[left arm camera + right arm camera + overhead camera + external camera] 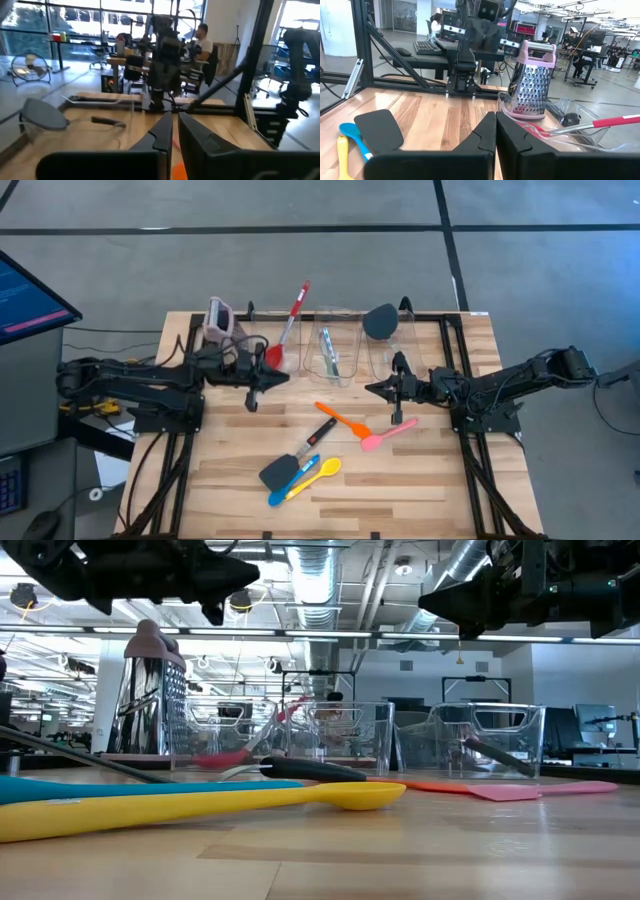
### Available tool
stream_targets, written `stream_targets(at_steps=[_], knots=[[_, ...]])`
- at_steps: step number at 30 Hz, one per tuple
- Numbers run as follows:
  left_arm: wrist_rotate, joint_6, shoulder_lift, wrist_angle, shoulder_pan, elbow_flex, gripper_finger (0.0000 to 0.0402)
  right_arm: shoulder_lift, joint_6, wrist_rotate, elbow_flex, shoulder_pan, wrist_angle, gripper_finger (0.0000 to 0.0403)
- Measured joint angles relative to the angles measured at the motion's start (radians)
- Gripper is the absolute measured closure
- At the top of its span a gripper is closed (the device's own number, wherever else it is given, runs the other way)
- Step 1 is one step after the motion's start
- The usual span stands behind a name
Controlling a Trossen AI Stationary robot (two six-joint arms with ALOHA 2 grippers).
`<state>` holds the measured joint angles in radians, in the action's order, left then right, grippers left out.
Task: Pick & Place Kitchen Items
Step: Put the black spatula into the right transparent bin
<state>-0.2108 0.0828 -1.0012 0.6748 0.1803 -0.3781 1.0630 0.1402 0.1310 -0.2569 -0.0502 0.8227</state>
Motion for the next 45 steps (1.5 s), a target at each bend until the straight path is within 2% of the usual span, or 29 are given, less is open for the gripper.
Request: stream_targets(at_steps=[8, 13, 45], knots=[[0.000, -0.053, 0.000, 0.001, -0.025, 0.036, 0.0391, 0.000, -0.002, 0.000, 0.000, 0.000, 0.000, 0.0403], [0.000, -0.103, 0.001, 0.066, -0.024, 0.035, 0.0392, 0.000, 0.000, 0.000, 0.000, 0.001, 0.000, 0.0403], [0.000, -0.105, 0.000, 0.060, -0.023, 0.035, 0.0392, 0.000, 0.000, 0.001, 0.000, 0.000, 0.000, 0.0403]])
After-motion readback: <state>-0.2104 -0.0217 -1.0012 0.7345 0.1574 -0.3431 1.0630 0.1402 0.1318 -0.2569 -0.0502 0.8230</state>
